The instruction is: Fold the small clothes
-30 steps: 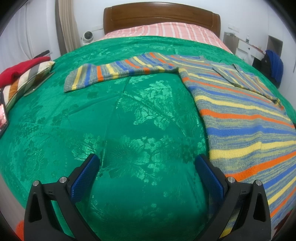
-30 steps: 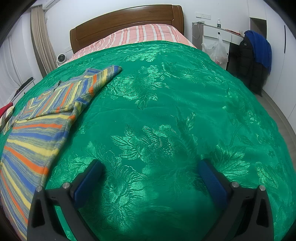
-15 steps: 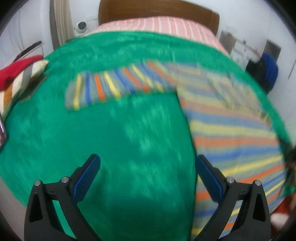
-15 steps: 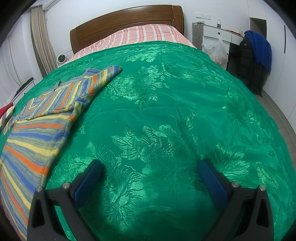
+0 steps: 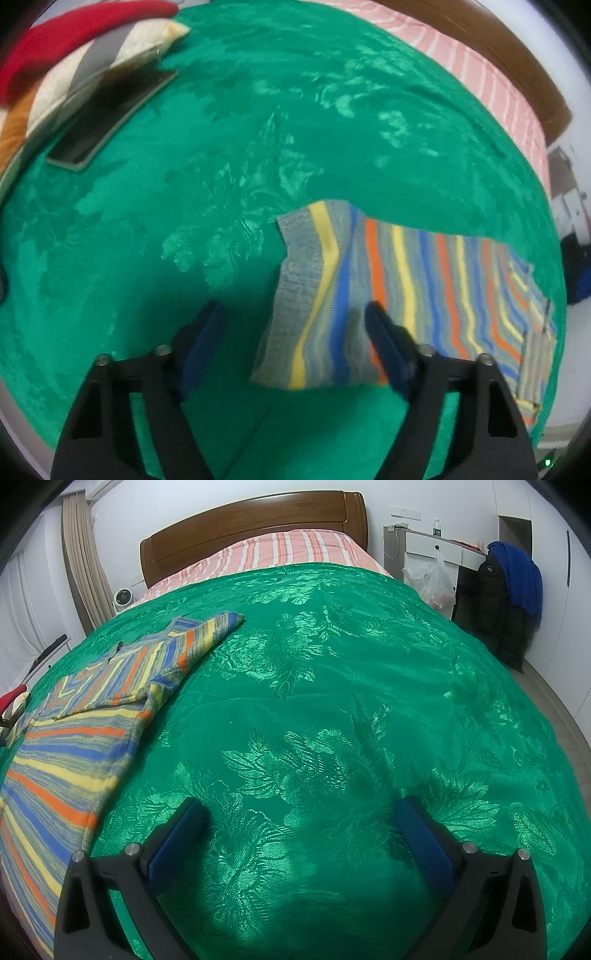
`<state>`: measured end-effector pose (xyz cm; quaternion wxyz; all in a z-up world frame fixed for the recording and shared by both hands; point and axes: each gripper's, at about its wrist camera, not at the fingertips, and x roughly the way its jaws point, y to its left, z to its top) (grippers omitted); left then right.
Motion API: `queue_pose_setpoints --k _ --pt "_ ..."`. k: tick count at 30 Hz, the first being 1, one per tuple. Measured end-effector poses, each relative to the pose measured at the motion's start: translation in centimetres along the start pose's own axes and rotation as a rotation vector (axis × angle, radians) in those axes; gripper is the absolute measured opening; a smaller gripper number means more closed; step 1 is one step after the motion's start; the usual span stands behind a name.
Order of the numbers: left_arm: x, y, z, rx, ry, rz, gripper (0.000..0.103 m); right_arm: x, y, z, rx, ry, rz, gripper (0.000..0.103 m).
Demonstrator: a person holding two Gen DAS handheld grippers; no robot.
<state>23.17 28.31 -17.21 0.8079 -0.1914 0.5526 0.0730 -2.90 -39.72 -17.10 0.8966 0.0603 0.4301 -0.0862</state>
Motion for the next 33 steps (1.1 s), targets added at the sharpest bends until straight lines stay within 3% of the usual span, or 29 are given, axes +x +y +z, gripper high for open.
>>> queue_pose_setpoints --k 2,4,6,11,15,17,19,20,23,27,30,33 --pt "0.1 -0.4 -0.3 0.019 -0.029 0.004 0.004 0.0 0.0 0.0 0.0 0.0 0.0 0.103" --pt "-0.7 -1.4 0.0 0.022 -0.038 -0.032 0.002 0.0 0.0 0.0 0.0 0.0 -0.001 0.103" --pt "-2.9 -4.2 0.5 0.096 -0.099 -0.049 0.002 0.1 0.0 0.0 -0.001 0.0 -0.001 0.103" --pt "-10.4 -17.1 0.4 0.383 -0.212 -0.2 0.002 0.0 0.1 0.0 -0.003 -0.002 -0.004 0.103" --pt "-12.0 -27.6 -2.6 0.586 -0.203 -0.293 0.003 -0.1 0.1 0.0 -0.003 -0.003 -0.004 0.103" --pt "-10.7 -32.0 -4.7 0.661 -0.177 -0.294 0.01 0.0 0.1 0.0 -0.003 -0.003 -0.004 0.103" --pt "-7.9 -34.9 -6.5 0.71 -0.113 -0.279 0.049 0.0 0.1 0.0 -0.003 -0.003 -0.004 0.103" --pt "-6.5 -35.8 -7.8 0.717 -0.073 -0.255 0.074 0.0 0.1 0.0 -0.003 -0.003 -0.004 0.103" --pt "-4.2 -35.4 -8.2 0.672 -0.049 -0.277 0.073 0.0 0.1 0.0 -0.003 -0.003 -0.004 0.103" --pt "-3.5 -30.9 -6.8 0.508 -0.083 -0.251 0.085 0.0 0.1 0.0 -0.003 -0.004 -0.003 0.103" --pt "-0.6 -28.3 -7.2 0.491 -0.079 -0.129 0.086 -0.1 0.2 0.0 -0.002 -0.009 -0.001 0.103" --pt "3.6 -26.1 -9.3 0.591 -0.026 0.073 0.087 -0.1 0.2 0.0 -0.002 -0.008 -0.002 0.103"
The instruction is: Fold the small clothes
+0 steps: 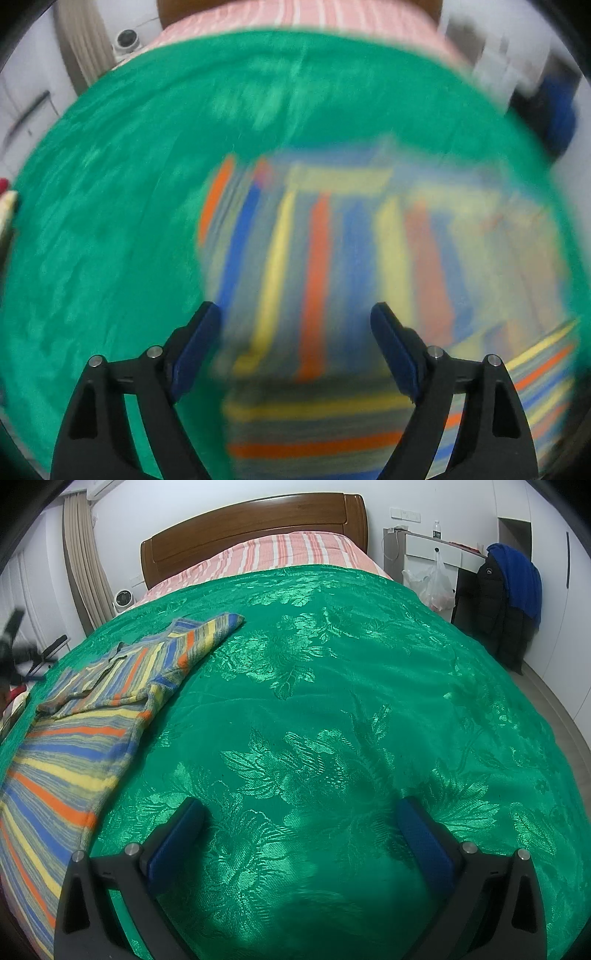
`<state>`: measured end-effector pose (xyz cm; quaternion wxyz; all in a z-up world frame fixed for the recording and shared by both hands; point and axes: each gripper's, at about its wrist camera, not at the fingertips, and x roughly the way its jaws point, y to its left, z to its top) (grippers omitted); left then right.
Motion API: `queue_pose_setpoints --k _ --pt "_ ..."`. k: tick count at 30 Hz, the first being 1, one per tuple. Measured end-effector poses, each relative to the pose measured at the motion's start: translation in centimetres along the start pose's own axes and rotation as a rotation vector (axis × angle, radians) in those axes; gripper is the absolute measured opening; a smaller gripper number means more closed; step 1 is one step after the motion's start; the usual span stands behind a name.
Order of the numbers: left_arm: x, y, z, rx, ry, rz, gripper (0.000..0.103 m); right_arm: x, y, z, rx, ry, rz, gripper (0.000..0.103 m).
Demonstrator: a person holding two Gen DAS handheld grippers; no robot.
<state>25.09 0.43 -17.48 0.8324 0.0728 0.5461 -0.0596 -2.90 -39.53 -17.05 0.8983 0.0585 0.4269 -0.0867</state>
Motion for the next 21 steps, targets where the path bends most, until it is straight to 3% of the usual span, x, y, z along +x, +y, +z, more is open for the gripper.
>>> queue_pose_setpoints --k 3,7,10,15,18,21 --pt "-0.5 1.5 -2.3 0.011 -0.058 -0.008 0.097 0.0 0.0 -0.1 0.0 0.0 0.0 0.103" --pt "-3.7 4.4 -3.6 -0.071 -0.083 -0.108 0.093 0.0 0.0 -0.1 0.001 -0.001 0.001 0.103" --pt "-6.7 5.9 -5.5 -0.069 -0.13 -0.113 0.095 0.0 0.0 -0.1 0.001 -0.001 0.001 0.103" --pt "-9.3 8.1 -10.3 -0.047 -0.204 0.003 0.099 0.0 -0.1 -0.1 0.002 -0.005 0.004 0.103" --pt "-7.7 9.4 -13.5 -0.041 -0.199 0.076 0.099 0.0 0.0 -0.1 -0.001 -0.001 -0.001 0.103" --pt "-4.7 10.7 -15.2 -0.053 -0.18 0.103 0.1 0.1 0.1 -0.1 -0.004 0.002 -0.005 0.103"
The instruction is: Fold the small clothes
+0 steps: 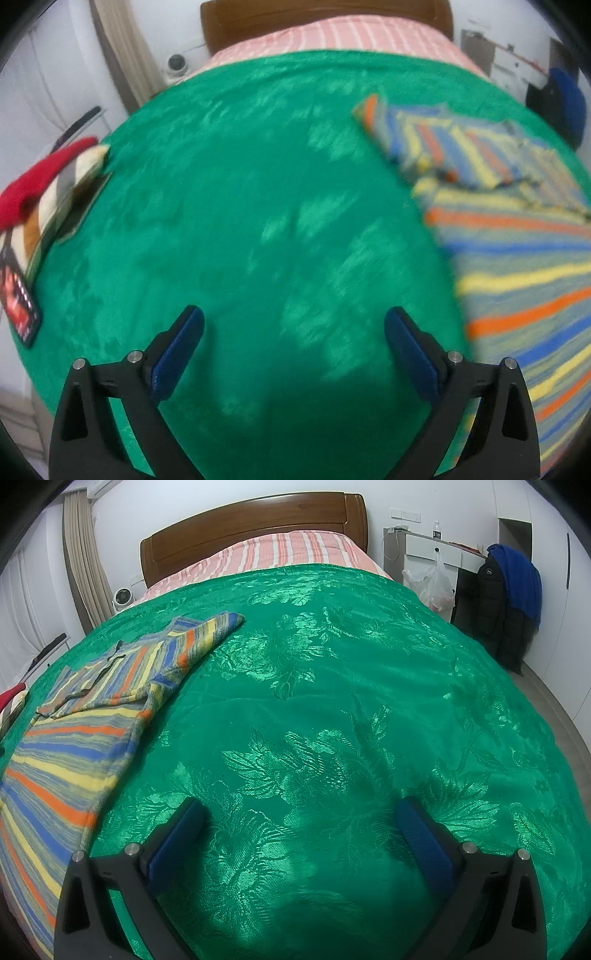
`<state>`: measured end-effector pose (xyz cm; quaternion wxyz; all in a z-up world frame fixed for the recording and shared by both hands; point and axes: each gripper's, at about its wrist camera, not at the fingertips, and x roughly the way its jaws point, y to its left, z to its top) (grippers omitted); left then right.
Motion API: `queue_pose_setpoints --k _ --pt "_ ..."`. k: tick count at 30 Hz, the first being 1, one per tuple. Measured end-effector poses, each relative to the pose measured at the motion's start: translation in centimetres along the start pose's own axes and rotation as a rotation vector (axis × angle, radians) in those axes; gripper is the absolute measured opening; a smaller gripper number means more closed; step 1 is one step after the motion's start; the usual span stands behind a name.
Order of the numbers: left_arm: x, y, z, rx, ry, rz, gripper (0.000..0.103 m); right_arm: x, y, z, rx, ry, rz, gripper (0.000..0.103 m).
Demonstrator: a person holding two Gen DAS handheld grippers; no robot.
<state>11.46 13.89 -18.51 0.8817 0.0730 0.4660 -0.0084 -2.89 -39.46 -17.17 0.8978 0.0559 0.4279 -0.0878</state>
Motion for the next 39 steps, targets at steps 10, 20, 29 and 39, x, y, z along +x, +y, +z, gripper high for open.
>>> queue_pose_setpoints --k 10,20,29,39 --pt "0.6 1.5 -2.7 -0.11 -0.167 -0.067 0.103 0.3 0.2 0.1 -0.004 0.005 -0.006 0.103" --pt "0.2 2.0 -3.3 -0.119 -0.178 -0.084 0.103 0.3 0.2 0.0 -0.003 0.004 -0.006 0.103" --pt "0.2 2.1 -3.3 -0.121 -0.184 -0.086 0.103 0.3 0.2 0.0 -0.002 0.004 -0.004 0.103" --pt "0.2 2.1 -3.3 -0.121 -0.185 -0.087 0.103 0.3 0.2 0.0 -0.002 0.004 -0.004 0.103"
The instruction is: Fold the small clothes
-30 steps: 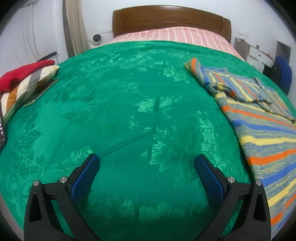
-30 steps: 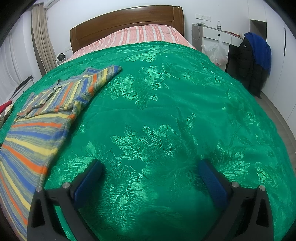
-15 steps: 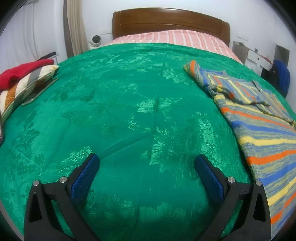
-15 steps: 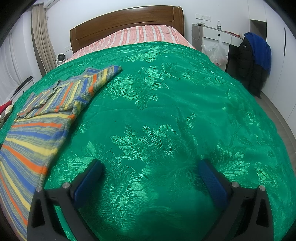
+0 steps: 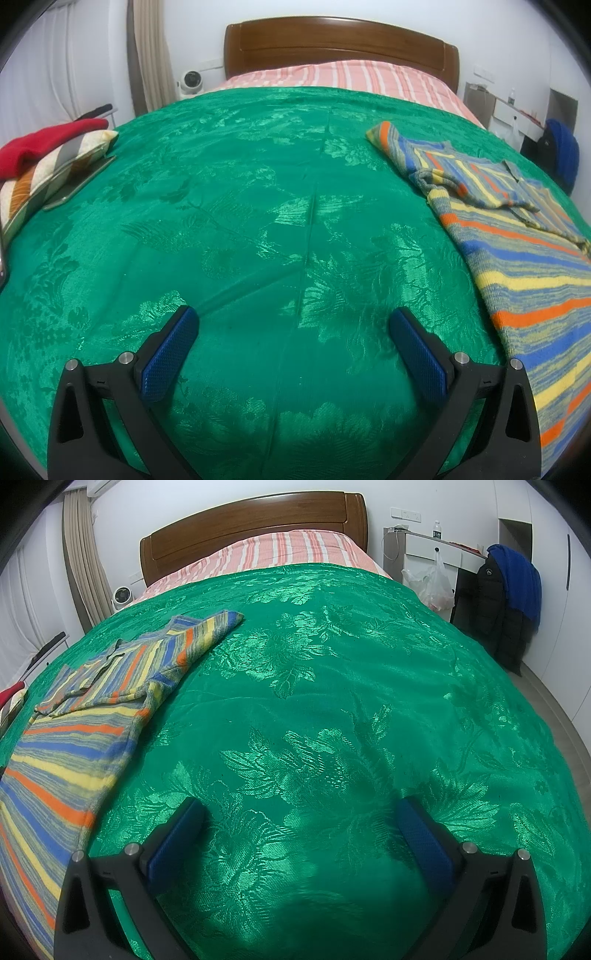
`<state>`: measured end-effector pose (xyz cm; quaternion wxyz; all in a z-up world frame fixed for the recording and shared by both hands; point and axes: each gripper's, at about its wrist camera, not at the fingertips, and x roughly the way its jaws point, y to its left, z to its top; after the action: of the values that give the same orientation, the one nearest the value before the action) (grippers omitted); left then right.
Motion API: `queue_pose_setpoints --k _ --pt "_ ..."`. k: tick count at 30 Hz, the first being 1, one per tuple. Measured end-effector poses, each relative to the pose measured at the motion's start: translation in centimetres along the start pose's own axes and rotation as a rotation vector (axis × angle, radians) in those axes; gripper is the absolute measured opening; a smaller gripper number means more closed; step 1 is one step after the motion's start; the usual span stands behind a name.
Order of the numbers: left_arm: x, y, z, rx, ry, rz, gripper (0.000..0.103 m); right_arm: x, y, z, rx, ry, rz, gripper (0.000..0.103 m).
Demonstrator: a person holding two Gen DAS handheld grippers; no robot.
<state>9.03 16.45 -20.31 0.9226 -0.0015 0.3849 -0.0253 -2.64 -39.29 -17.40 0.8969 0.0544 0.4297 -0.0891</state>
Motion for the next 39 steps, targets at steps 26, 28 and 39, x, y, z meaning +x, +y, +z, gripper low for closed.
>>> queue_pose_setpoints --k 26,28,39 --pt "-2.6 0.2 1.1 -0.004 0.171 -0.106 0.101 0.0 1.3 1.6 -0.051 0.161 -0.056 0.103" --pt "-5.4 -0.1 0.2 -0.024 0.212 -0.24 0.101 -2.9 2.0 1.7 -0.067 0.183 0.004 0.102" --pt "-9.5 -8.7 -7.6 0.244 0.478 -0.269 0.065 -10.6 9.2 -9.6 -0.153 0.438 0.412 0.083"
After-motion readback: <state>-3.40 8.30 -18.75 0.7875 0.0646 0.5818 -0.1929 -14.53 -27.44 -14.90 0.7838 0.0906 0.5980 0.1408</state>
